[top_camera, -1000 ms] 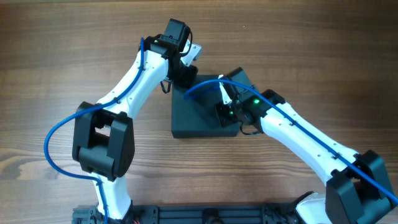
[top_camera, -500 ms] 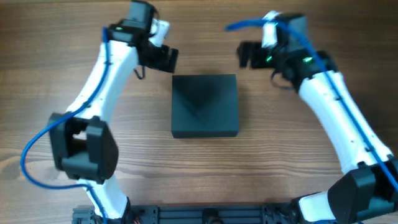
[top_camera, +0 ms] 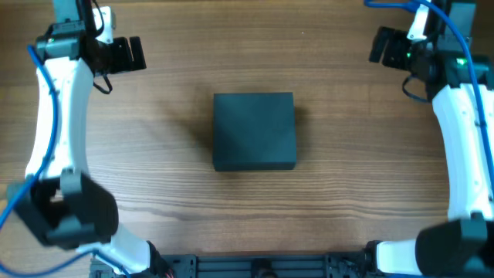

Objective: Pack container

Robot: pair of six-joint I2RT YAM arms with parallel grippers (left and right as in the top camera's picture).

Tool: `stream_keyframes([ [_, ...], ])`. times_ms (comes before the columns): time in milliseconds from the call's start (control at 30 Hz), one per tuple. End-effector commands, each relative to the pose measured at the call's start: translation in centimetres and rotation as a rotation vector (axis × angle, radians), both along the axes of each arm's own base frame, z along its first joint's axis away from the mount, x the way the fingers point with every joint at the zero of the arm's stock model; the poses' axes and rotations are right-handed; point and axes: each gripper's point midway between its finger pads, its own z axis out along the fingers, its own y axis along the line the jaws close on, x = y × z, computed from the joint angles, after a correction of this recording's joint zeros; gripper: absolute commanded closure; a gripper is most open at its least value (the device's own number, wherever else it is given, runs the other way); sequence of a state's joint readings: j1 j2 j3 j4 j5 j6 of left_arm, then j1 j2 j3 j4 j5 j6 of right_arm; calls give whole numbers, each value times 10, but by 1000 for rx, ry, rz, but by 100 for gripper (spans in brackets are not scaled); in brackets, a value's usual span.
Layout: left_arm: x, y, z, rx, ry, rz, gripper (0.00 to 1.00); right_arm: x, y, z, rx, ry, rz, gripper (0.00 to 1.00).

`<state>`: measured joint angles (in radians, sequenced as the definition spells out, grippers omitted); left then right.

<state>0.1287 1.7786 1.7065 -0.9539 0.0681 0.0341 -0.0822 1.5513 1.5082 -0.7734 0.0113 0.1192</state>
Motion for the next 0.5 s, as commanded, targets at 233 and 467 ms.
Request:
stream_keyframes([
  [233,-64,-37,45,2,-184,-56,0,-107,13,3,-5,-128,22,0],
  [467,-99,-37,20,20,-359,-35,0,-134,17,-50,-46,-117,76,0],
])
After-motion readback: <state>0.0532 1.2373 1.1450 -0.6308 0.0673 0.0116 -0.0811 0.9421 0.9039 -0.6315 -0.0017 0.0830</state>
